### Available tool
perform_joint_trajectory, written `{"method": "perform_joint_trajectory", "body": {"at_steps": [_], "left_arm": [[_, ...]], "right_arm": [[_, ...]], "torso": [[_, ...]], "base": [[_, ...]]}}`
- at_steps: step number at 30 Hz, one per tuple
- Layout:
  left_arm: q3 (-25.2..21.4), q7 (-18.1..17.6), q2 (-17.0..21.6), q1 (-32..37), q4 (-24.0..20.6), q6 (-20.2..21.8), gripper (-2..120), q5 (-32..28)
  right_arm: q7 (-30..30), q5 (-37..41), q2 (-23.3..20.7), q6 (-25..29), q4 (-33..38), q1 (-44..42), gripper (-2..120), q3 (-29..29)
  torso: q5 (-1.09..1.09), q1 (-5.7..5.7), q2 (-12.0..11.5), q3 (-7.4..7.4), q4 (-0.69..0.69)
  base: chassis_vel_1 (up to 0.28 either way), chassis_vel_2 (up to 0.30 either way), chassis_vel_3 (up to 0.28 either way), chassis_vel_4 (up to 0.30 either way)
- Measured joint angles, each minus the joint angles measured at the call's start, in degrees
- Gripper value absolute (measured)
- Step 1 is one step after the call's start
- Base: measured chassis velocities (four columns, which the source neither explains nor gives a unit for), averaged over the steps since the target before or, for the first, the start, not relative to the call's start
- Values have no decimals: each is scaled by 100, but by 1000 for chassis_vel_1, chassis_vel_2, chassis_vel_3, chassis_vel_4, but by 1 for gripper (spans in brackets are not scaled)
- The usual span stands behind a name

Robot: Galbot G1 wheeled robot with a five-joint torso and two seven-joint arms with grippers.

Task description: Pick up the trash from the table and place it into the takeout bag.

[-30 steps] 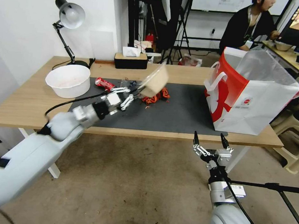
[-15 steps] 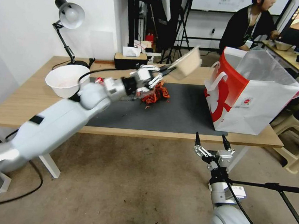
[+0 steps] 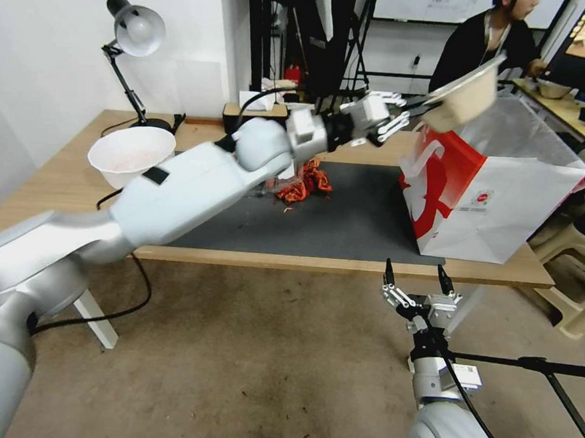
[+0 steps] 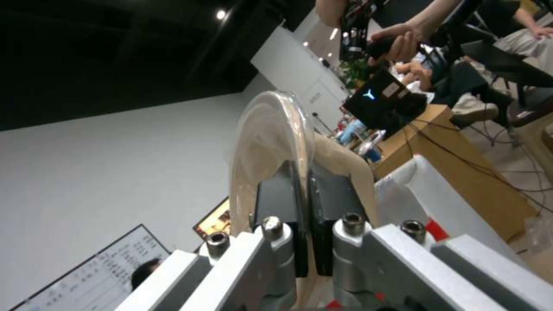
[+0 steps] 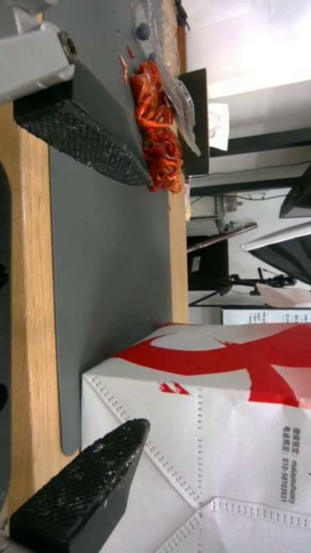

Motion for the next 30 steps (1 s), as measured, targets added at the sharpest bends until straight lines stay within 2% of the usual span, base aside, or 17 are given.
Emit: {"method": "perform_joint_trajectory", "body": {"at_steps": [10,14,17,19,20,22,24,27,28,30], "left_arm": [[284,26,-692,-241,797,-131,1,10],[399,13,-813,-289,947,-159,1,19],[532,-148,-954,-306,1024,-151,4,22],[564,-218,-1081,-327,1112,-144,14,33],[564,-218,-1081,-327,1112,-144,14,33],[633,-341,-1162,-358,1181,-137,25,71],[640,-378,-1169,-363,1187,-120,29,75],[628,-528,-1158,-365,1179,-55,42,77],[628,-528,-1158,-365,1179,-55,42,77],[552,-690,-1051,-325,1046,57,54,0]], "right_arm": [[15,-16,43,4,16,10,100,8],[16,-27,45,8,17,2,100,8],[19,-32,49,14,19,2,100,11],[27,-32,52,17,25,1,100,18],[27,-32,52,17,25,1,100,18],[33,-32,53,22,45,-3,100,29],[34,-32,54,23,51,-8,100,33],[35,-32,56,33,66,-40,100,46],[35,-32,56,33,66,-40,100,46],[41,-32,62,38,84,-63,100,69]], "torso": [[-1,0,0,0,0],[0,-1,0,0,-1],[0,-1,0,0,0],[-1,-1,0,0,0],[-1,-1,0,0,0],[0,-1,0,0,-2],[0,-1,0,0,-1],[-1,-1,0,0,0],[-1,-1,0,0,0],[-1,-1,1,0,-2]], "base": [[0,0,0,0],[0,0,0,0],[0,0,0,0],[0,0,0,0],[0,0,0,0],[0,0,0,0],[0,0,0,0],[0,0,0,0],[0,0,0,0],[0,0,0,0]]}}
